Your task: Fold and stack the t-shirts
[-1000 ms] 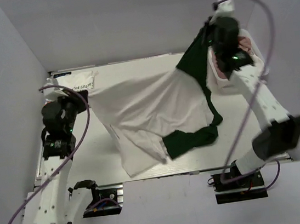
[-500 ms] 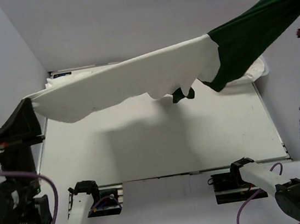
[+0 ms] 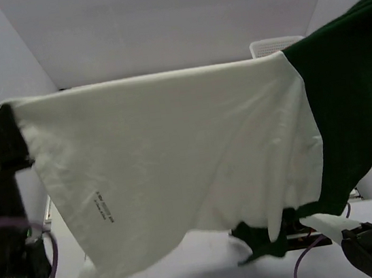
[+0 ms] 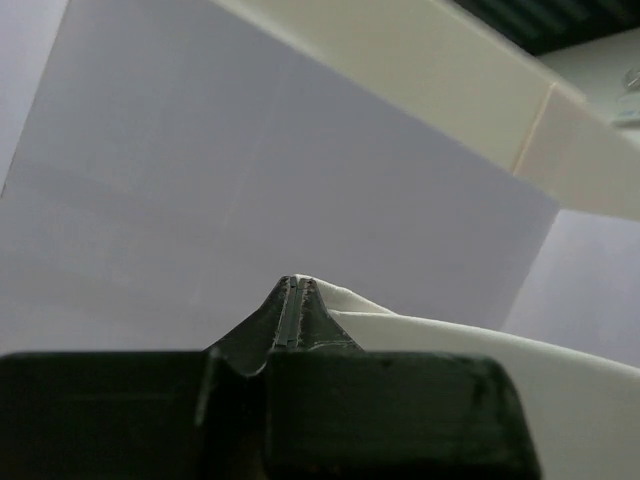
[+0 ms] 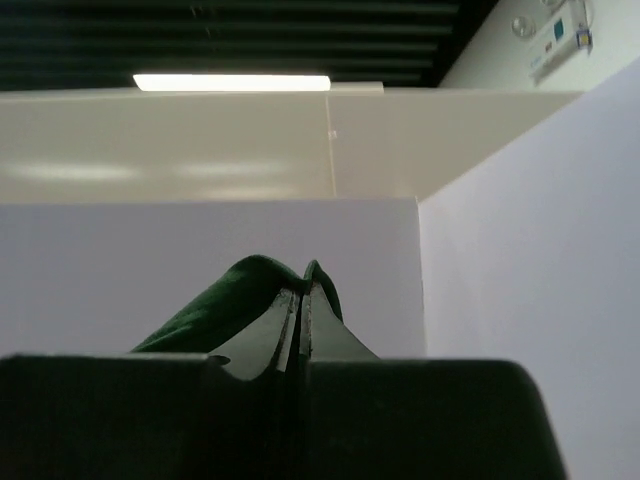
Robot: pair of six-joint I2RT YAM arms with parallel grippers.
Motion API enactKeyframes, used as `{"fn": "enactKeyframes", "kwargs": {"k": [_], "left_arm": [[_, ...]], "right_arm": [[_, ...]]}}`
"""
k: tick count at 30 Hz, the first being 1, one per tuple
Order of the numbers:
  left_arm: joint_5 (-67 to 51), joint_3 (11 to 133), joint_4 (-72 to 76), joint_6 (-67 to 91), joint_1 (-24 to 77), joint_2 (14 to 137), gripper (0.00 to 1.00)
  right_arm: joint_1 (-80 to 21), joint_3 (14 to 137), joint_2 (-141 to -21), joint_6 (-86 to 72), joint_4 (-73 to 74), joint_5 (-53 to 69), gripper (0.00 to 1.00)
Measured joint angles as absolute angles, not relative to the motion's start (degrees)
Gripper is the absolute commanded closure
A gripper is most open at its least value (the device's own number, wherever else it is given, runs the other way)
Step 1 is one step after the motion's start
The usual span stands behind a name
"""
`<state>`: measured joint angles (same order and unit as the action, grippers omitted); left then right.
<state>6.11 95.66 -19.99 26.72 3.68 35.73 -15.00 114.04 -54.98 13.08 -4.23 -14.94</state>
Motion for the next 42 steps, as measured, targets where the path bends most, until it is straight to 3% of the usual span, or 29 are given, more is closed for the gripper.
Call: {"fn": "enactKeyframes", "kwargs": {"k": [5, 9, 12, 13, 14, 15, 16, 17, 18, 20, 23, 27, 36, 42], "left_arm": [[5.5, 84.2, -12.4, 25.9, 3.7, 46.5, 1.0], [5.3, 72.6, -6.5, 24.5, 3.9, 59.9, 1.0], [5.0, 66.7, -3.8, 23.9, 3.9, 69.7, 0.88], [4.9, 65.6, -3.3, 23.6, 3.9, 73.3, 0.76], [4.9, 65.1, -2.9, 23.1, 3.9, 76.3, 0.34], [4.9, 65.1, -2.6, 22.9, 3.9, 79.8, 0.09], [4.9, 65.6, -2.1, 22.7, 3.9, 83.3, 0.0], [4.9, 66.7, -2.4, 22.9, 3.9, 87.1, 0.0], [4.9, 68.3, -3.4, 22.9, 3.9, 90.7, 0.0], [4.8, 72.4, -4.6, 22.9, 3.9, 98.0, 0.0], [3.7, 75.5, -6.4, 22.7, 3.9, 104.8, 0.0], [1.6, 75.0, -8.0, 22.8, 3.9, 104.8, 0.0], [-4.0, 66.6, -6.1, 23.1, 5.2, 94.5, 0.0], [-4.0, 69.6, -12.4, 22.7, 9.0, 100.9, 0.0]], "right_arm": [[-15.0, 102.0, -61.3, 15.8, -11.8, -17.9, 1.0], [-14.5, 91.5, -73.6, 17.2, -16.5, -18.1, 1.0], [-13.8, 84.4, -84.9, 17.2, -18.5, -16.8, 1.0], [-13.5, 82.5, -88.9, 17.0, -18.2, -16.0, 1.0], [-13.3, 81.8, -92.5, 16.7, -17.9, -15.4, 1.0], [-13.0, 81.4, -96.2, 16.4, -17.4, -14.5, 1.0], [-12.8, 81.1, -99.5, 15.9, -17.0, -13.5, 0.89], [-12.7, 80.8, -101.9, 15.3, -16.8, -12.5, 0.76], [-12.7, 80.7, -104.4, 14.6, -16.3, -11.2, 0.48], [-12.4, 81.1, -108.4, 13.2, -15.6, -9.0, 0.12], [-12.4, 85.1, -113.4, 10.3, -10.3, -6.7, 0.1], [-12.5, 87.6, -113.9, 5.1, -3.9, -4.4, 0.1], [-12.8, 67.2, -93.3, -13.6, 5.9, -7.5, 0.1], [-12.6, 63.5, -96.6, -19.6, 16.3, -12.9, 0.1]]}}
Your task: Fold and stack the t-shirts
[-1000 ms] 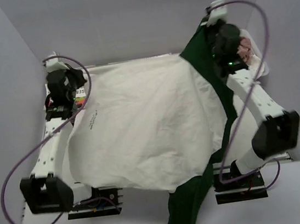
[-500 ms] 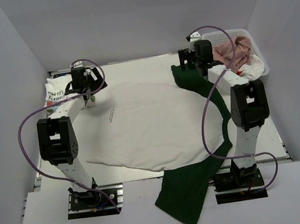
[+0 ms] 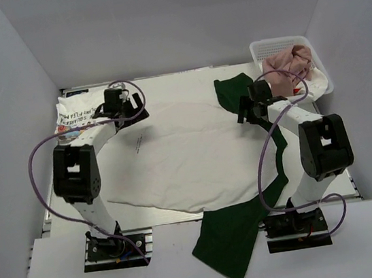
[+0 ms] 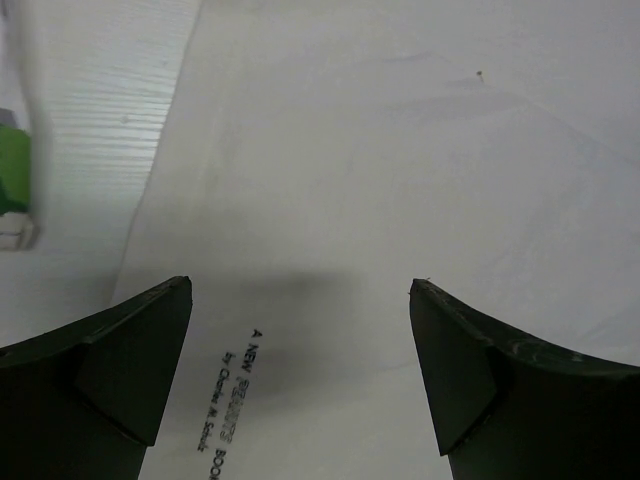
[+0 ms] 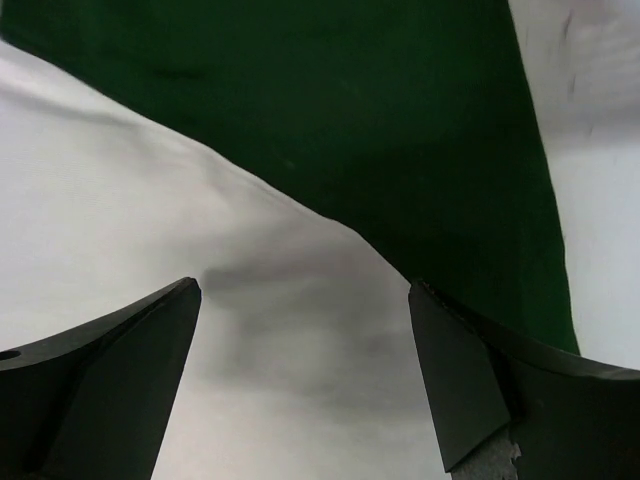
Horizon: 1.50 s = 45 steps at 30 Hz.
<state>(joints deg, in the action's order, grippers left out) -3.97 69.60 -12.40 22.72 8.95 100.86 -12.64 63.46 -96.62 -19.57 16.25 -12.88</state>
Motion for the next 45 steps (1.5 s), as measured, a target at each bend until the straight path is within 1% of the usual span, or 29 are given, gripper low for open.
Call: {"fn": "enactKeyframes", "kwargs": {"k": [3, 6, 11, 13, 15, 18, 26, 28, 32, 36, 39, 40, 42, 45], "left_arm": [[-2.9, 76.4, -15.5, 22.4, 10.6, 108.4, 0.0], [-2.3, 81.2, -17.4, 22.3, 11.7, 114.8, 0.0], [-0.7, 86.6, -20.4, 22.7, 12.6, 120.5, 0.0], [0.3, 89.9, -22.2, 23.1, 12.6, 122.7, 0.0], [1.3, 93.0, -23.6, 23.9, 12.3, 124.6, 0.0], [3.6, 96.7, -25.7, 25.5, 11.8, 126.8, 0.0], [6.1, 102.5, -29.7, 26.9, 11.4, 129.9, 0.0], [6.2, 102.8, -30.1, 27.0, 11.4, 130.0, 0.0], [6.2, 103.5, -30.6, 27.1, 11.4, 130.1, 0.0], [6.3, 107.0, -33.1, 27.2, 11.4, 131.4, 0.0], [6.7, 107.1, -33.5, 27.3, 11.6, 129.6, 0.0], [6.7, 105.2, -32.9, 27.5, 11.7, 127.5, 0.0], [6.7, 97.7, -32.0, 28.4, 11.7, 120.3, 0.0], [7.3, 83.6, -31.7, 31.8, 11.8, 104.0, 0.0]], "right_arm": [[-12.4, 64.0, -100.5, -20.7, 18.5, -14.6, 0.1], [-12.1, 67.6, -106.8, -21.1, 20.5, -15.1, 0.1], [-11.8, 81.2, -116.6, -19.5, 22.8, -16.3, 0.1], [-12.0, 85.1, -119.3, -18.8, 23.0, -15.7, 0.14], [-12.0, 88.2, -121.5, -18.2, 23.4, -14.8, 0.1], [-11.9, 95.8, -126.1, -16.2, 25.7, -13.6, 0.1], [-11.9, 123.5, -142.7, -6.9, 30.2, -10.1, 0.1], [-11.8, 126.3, -144.6, -4.0, 29.3, -9.2, 0.1], [-11.8, 123.9, -143.7, 2.2, 25.3, -7.5, 0.1], [-11.9, 123.7, -142.7, 6.1, 25.3, -6.9, 0.1], [-12.2, 121.5, -138.8, 6.4, 26.2, -6.6, 0.1], [-12.3, 118.9, -135.5, 6.0, 26.2, -6.1, 0.1], [-12.6, 109.8, -126.8, 4.6, 23.0, -4.9, 0.1], [-13.6, 89.2, -106.9, 0.0, 15.0, -3.3, 0.1]]}}
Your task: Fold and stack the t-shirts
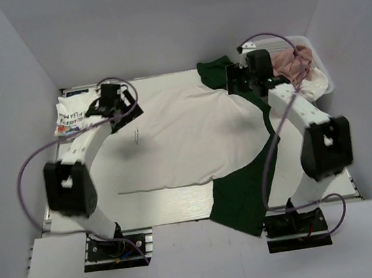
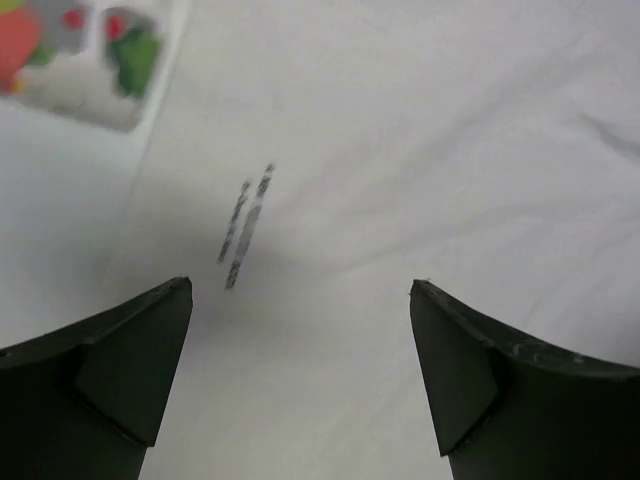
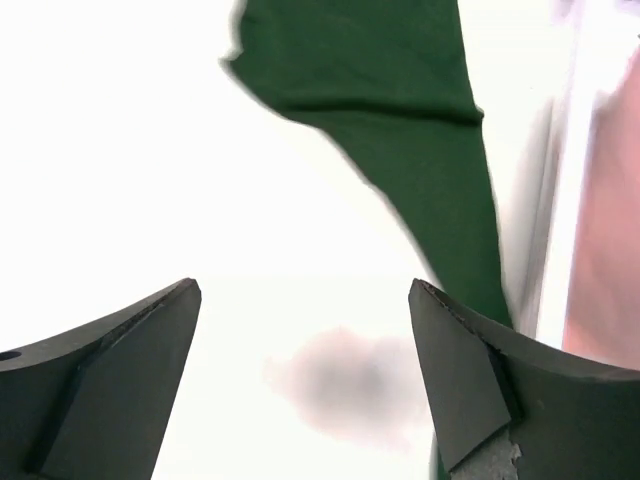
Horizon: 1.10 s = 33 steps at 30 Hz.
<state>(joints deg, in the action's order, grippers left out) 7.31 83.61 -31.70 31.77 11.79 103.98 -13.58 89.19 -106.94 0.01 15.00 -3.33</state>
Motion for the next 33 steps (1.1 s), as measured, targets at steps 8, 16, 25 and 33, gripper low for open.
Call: {"fn": "enactKeyframes", "kwargs": {"k": [8, 16, 25, 33], "left_arm": [[13.9, 48.3, -38.5, 48.1, 11.2, 64.3, 0.0], [14.6, 26.2, -46.5, 57.6, 11.2, 44.8, 0.0], [17.0, 24.0, -39.2, 60.1, 10.5, 53.3, 0.32], [17.8, 24.5, -31.9, 60.0, 9.0, 59.2, 1.0]], "right_arm": [[-17.2, 58.9, -73.5, -12.6, 2.1, -3.1, 0.1], [-19.2, 45.9, -60.8, -19.0, 5.6, -2.2, 0.1], [-27.0, 39.4, -53.5, -20.9, 17.6, 0.6, 0.1], [-40.9, 39.7, -57.1, -21.1, 29.5, 0.4, 0.1]]}}
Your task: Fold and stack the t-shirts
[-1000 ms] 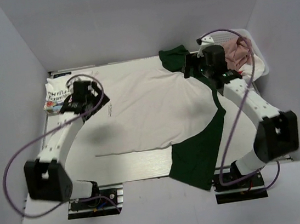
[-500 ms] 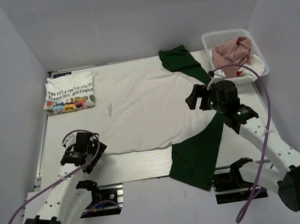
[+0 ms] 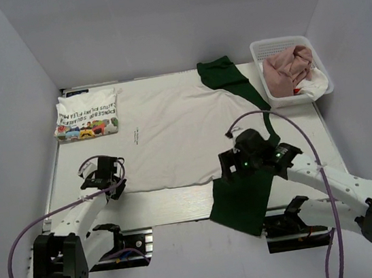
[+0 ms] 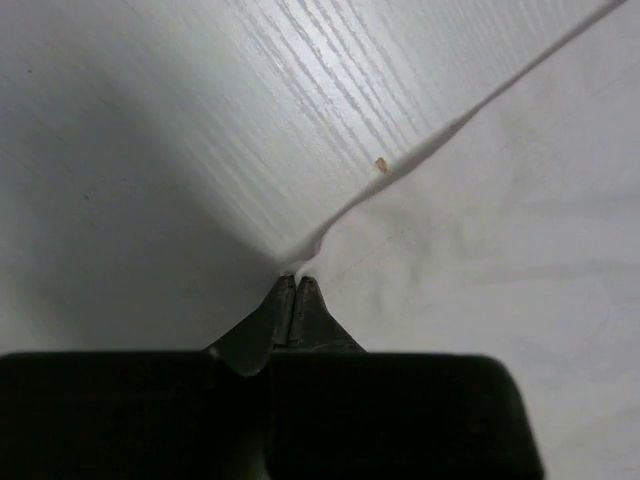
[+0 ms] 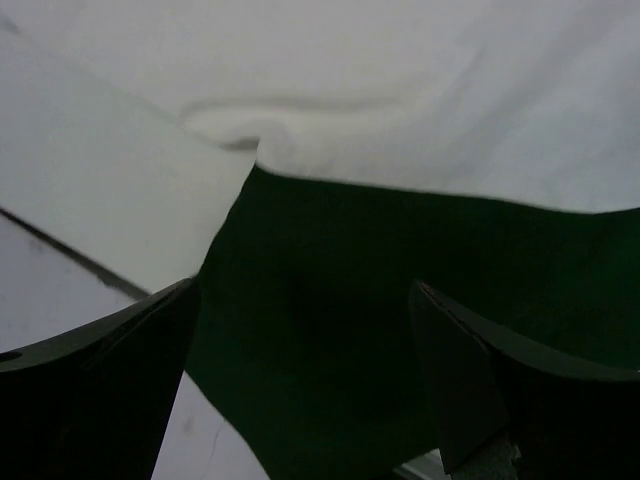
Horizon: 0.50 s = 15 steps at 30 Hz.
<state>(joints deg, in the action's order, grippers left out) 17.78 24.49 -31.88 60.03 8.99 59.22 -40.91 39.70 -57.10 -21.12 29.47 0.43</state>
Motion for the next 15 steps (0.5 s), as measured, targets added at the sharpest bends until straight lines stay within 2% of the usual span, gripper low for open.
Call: {"fn": "enactKeyframes", "kwargs": {"k": [10, 15], "left_arm": [[16.5, 23.0, -31.0, 59.9, 8.7, 56.2, 1.0], [16.5, 23.0, -31.3, 59.8, 8.7, 56.1, 1.0]], "right_arm": [[-64.6, 41.2, -71.4, -25.8, 42.4, -1.8, 0.11], [-70.3, 41.0, -73.4, -29.7, 47.2, -3.5, 0.13]]}}
